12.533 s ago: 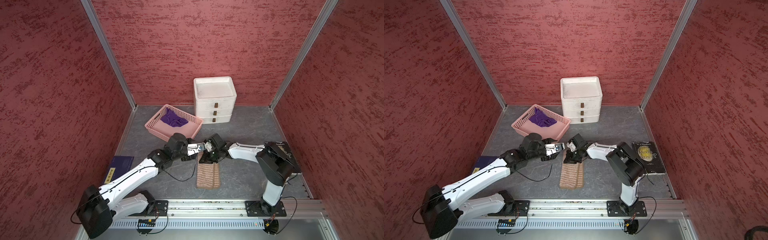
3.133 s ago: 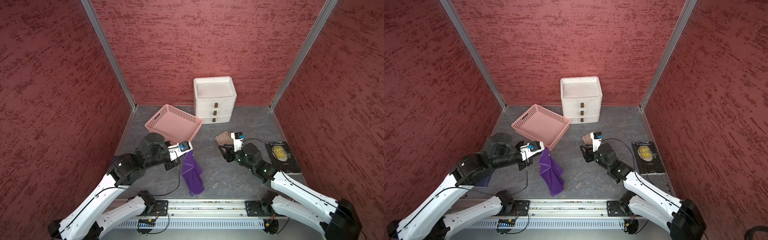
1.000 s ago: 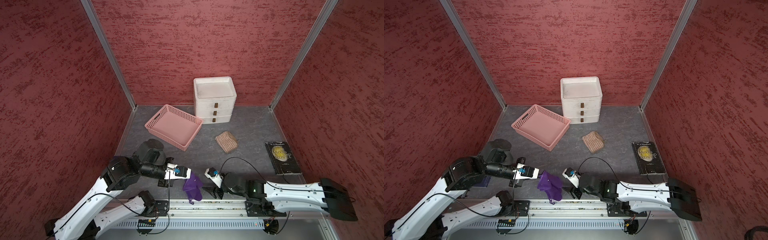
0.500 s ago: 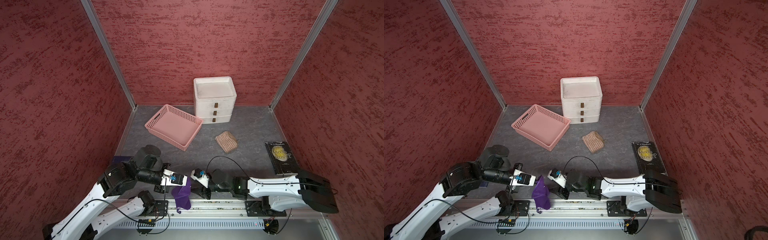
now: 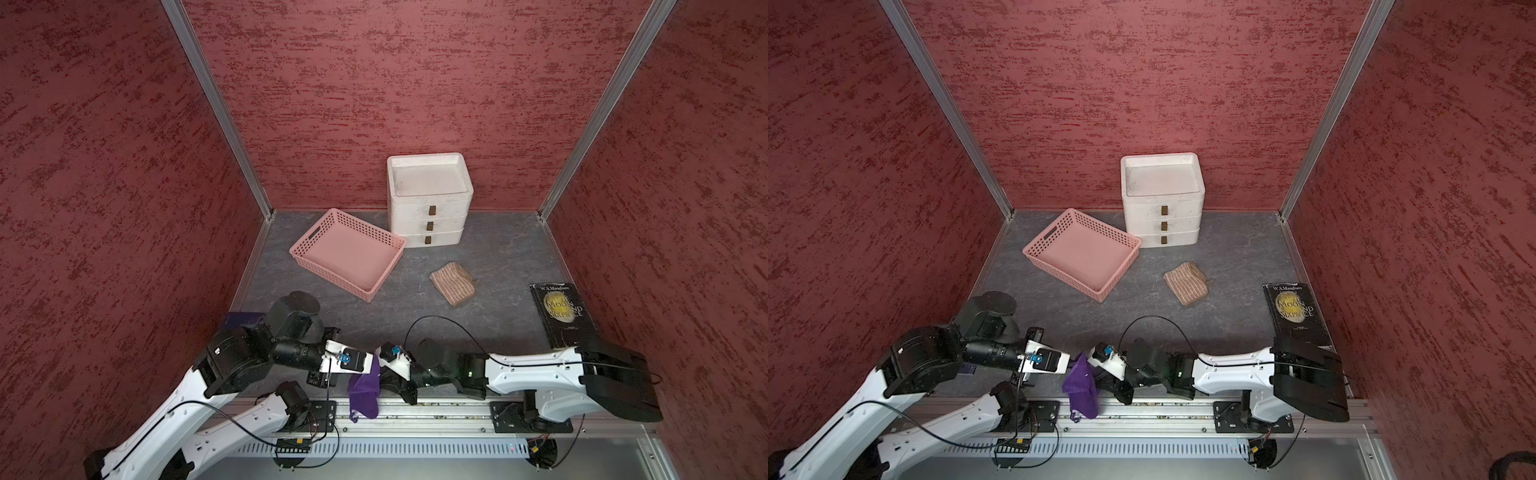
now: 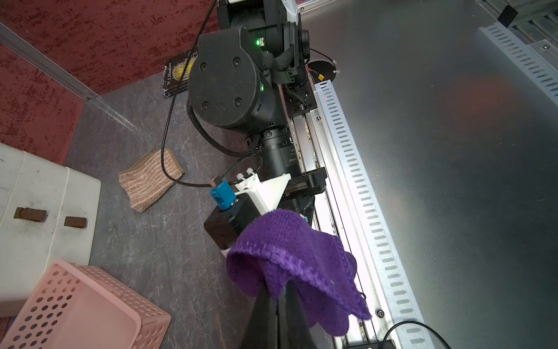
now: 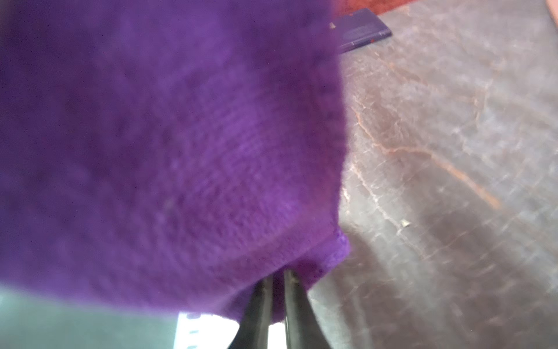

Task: Fold the square dishcloth
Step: Flatten out the cleaning item at the center of the board.

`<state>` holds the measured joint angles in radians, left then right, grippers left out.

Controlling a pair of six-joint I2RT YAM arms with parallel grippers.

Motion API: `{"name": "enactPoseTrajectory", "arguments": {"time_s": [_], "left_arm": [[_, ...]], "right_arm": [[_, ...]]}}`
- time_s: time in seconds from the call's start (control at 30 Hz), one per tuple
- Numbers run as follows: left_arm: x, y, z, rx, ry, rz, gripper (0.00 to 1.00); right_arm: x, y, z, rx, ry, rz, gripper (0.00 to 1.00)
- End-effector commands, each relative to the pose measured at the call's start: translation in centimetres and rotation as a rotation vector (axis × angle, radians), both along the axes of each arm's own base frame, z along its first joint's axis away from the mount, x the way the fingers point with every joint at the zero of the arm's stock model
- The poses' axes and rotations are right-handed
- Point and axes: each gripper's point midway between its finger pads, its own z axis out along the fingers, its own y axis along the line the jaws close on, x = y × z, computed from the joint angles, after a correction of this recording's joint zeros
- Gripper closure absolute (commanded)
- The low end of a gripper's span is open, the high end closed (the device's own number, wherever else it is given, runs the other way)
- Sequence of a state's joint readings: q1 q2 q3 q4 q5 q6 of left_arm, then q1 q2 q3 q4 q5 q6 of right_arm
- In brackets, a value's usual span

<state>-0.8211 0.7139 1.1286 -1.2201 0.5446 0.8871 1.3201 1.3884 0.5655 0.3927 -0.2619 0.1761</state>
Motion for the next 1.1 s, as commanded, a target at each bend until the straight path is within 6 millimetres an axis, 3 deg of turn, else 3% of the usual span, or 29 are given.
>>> {"name": "enactPoseTrajectory", "arguments": {"time_s": [0.0, 0.2, 0.23, 0.3, 0.37, 0.43, 0.63, 0.67, 0.8, 0.83, 1.07], "left_arm": [[-0.2, 0.1, 0.9, -0.023, -0.014, -0.005, 1.00], [0.2, 0.0, 0.8, -0.015, -0.034, 0.002, 1.00], [0.2, 0.0, 0.9, -0.014, -0.032, 0.001, 1.00], [0.0, 0.0, 1.0, -0.016, -0.025, -0.006, 1.00], [-0.1, 0.0, 1.0, -0.017, -0.021, -0.009, 1.00], [0.0, -0.1, 0.9, -0.015, -0.021, -0.007, 1.00], [0.2, -0.3, 1.0, -0.013, -0.017, -0.006, 1.00], [0.2, -0.3, 1.1, -0.013, -0.018, -0.005, 1.00], [0.3, -0.1, 0.7, 0.001, -0.021, 0.002, 1.00], [0.4, -0.1, 0.5, 0.007, -0.024, 0.005, 1.00], [0.9, -0.1, -0.6, 0.033, -0.032, 0.012, 1.00]], "right_arm": [[0.4, -0.3, 2.0, 0.064, 0.005, -0.046, 1.00], [0.8, -3.6, 1.3, 0.060, 0.047, -0.136, 0.99], [0.9, -4.1, 1.1, 0.061, 0.061, -0.160, 0.68], [0.9, -4.7, 1.0, 0.081, 0.111, -0.188, 0.29], [0.6, -4.3, 1.3, 0.126, 0.168, -0.183, 0.11], [0.0, -3.4, 1.4, 0.177, 0.241, -0.152, 0.02], [-0.9, 0.7, 1.1, 0.273, 0.461, -0.005, 0.05], [-0.7, 0.9, 1.2, 0.301, 0.475, 0.012, 0.12], [0.4, 0.2, 2.0, 0.389, 0.503, 0.018, 0.62], [0.6, -0.2, 1.9, 0.391, 0.496, 0.003, 0.68], [1.1, -1.5, 1.7, 0.275, 0.421, -0.066, 0.76]]}}
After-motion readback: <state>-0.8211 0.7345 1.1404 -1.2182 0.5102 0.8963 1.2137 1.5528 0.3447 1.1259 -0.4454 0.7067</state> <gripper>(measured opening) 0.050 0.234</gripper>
